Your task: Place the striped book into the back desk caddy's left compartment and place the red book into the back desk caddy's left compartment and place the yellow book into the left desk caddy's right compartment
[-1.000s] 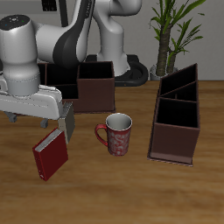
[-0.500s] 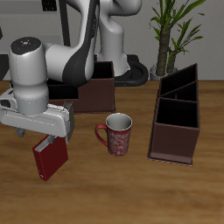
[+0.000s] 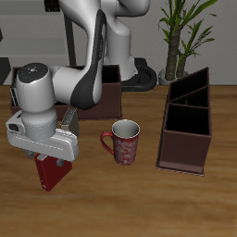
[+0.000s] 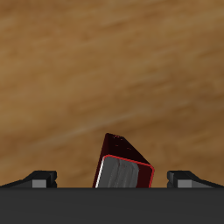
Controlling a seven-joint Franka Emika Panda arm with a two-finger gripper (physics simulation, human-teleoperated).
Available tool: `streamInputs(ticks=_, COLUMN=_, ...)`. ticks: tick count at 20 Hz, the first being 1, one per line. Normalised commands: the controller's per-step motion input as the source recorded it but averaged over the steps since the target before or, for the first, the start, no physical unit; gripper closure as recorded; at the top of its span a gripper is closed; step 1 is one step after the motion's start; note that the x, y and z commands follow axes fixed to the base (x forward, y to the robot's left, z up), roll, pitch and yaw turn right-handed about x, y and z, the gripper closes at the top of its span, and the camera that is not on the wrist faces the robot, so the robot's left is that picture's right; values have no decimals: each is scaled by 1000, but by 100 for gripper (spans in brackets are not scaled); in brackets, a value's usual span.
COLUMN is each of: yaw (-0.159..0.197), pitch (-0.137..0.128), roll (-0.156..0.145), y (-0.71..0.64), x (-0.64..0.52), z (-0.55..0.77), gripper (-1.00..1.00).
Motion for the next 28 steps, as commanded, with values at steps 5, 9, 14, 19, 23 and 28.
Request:
streamInputs(ticks=5, yaw=-38, pitch=40, roll=-18, y=-32, x=-56, z=-410, gripper=-100)
streamInputs(ticks=9, yaw=-30, pitch=28, roll=22, y=62, x=-18, z=-257, gripper=100)
streamInputs(ticks=14, yaw=-12, pitch=-7, roll=13, y=97, x=-49, z=103, gripper=100)
streamInputs(ticks=19, yaw=-1, pitch=-19, roll=-3, y=53, x=-61, z=229, gripper=100)
streamInputs(ticks=23, yaw=32, pitch=-11, roll=-38, y=41, x=-145, z=457, gripper=100)
streamInputs(ticks=28, yaw=146, pitch=-56, roll=-11, y=41, x=-346, z=855, gripper=100)
